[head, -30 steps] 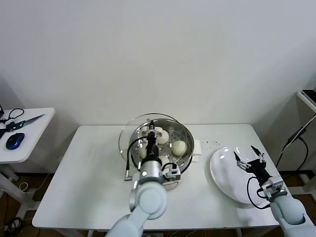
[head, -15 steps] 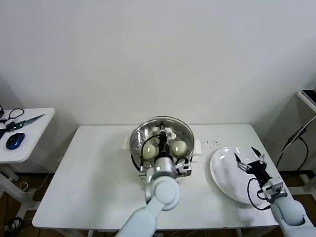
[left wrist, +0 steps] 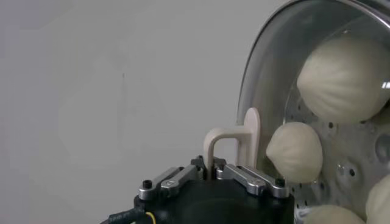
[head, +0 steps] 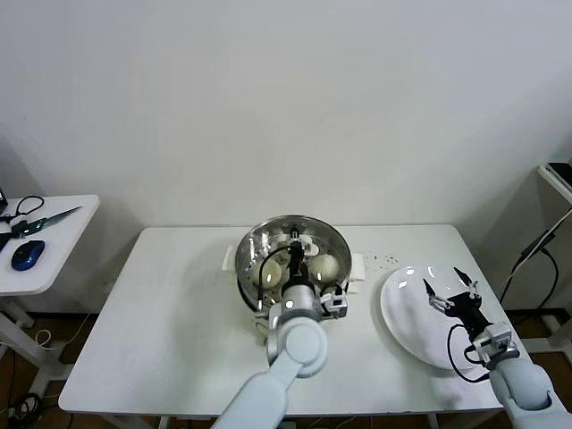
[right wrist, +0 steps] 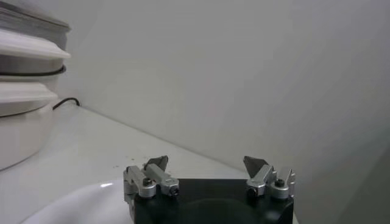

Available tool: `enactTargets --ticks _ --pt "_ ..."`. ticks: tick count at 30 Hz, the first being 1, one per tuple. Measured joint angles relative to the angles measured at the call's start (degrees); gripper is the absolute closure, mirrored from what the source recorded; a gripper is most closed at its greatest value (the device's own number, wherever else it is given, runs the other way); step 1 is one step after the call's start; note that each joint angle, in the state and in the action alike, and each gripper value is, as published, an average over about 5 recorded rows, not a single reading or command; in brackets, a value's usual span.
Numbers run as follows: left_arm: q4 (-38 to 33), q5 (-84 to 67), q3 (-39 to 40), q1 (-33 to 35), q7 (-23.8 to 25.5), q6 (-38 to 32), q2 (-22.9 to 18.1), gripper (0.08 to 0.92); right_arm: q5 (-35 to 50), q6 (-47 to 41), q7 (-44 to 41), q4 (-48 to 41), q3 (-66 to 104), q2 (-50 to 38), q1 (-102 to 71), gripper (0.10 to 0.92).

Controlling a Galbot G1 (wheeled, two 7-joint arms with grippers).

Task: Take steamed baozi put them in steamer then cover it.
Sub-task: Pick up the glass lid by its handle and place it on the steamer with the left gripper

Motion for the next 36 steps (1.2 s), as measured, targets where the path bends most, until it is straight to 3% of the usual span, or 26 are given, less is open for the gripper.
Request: enactTargets --ticks 36 --pt "1.36 -0.97 0.48 -0.08 -1.15 0.01 0.25 0.849 -2.04 0.98 -0.76 -0.70 1.03 0.73 -0.40 0.203"
